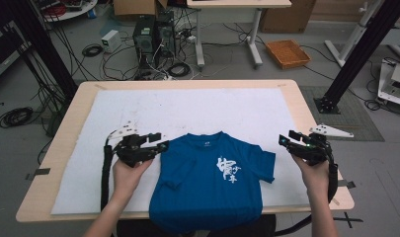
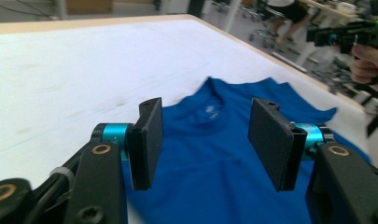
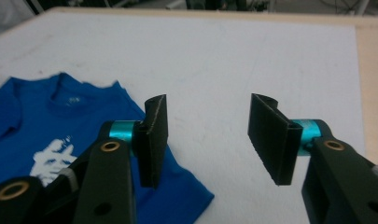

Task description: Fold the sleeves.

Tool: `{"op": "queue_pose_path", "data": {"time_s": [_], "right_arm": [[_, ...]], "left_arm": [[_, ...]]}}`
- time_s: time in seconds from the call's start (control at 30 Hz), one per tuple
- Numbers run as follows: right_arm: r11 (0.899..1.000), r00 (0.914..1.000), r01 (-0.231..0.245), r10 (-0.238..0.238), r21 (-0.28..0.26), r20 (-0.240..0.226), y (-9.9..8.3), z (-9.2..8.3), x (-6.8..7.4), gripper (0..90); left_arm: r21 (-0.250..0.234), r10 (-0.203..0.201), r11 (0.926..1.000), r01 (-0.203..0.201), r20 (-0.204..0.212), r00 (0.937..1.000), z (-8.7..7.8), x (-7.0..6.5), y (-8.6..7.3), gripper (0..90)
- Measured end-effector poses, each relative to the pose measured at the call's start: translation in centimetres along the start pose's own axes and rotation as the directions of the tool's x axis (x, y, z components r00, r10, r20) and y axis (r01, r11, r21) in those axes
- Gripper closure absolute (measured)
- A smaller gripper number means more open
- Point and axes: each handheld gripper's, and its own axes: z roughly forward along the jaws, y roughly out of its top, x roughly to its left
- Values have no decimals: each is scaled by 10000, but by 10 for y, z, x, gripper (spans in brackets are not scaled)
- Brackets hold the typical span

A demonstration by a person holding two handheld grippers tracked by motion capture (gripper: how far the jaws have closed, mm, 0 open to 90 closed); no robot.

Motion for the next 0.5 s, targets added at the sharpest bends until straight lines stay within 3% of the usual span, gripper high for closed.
{"op": "queue_pose_path", "data": {"time_s": [0.03, 0.07, 0.13, 0.17, 0.23, 0.4, 0.5], "right_arm": [[9998, 10000, 3, -4, 180, 36, -3, 3, -1, 526], [9991, 10000, 44, -48, 433, 78, -7, 7, -2, 548], [9969, 9998, 109, -121, 785, 149, -12, 13, -3, 579], [9944, 9998, 94, -113, 1052, 175, -16, 18, -5, 592], [9907, 9997, -16, -16, 1358, 235, -22, 24, -6, 616], [9828, 9998, -27, -8, 1845, 186, -29, 34, -9, 633], [9749, 9996, -282, 266, 2207, 103, -34, 40, -11, 627]], "left_arm": [[0, 0, 10000, 0, 0, 10000, 0, 0, 0, 442], [-127, -228, 9997, 224, -302, 9993, -12, 10, -6, 441], [-232, -358, 9991, 349, -412, 9985, -18, 15, -9, 442], [-292, -559, 9981, 542, -611, 9966, -26, 24, -13, 442], [-344, -546, 9981, 519, -824, 9951, -32, 31, -14, 442], [-407, -677, 9971, 645, -826, 9943, -36, 38, -16, 442], [-159, -614, 9980, 604, -751, 9953, -32, 39, -19, 442]]}}
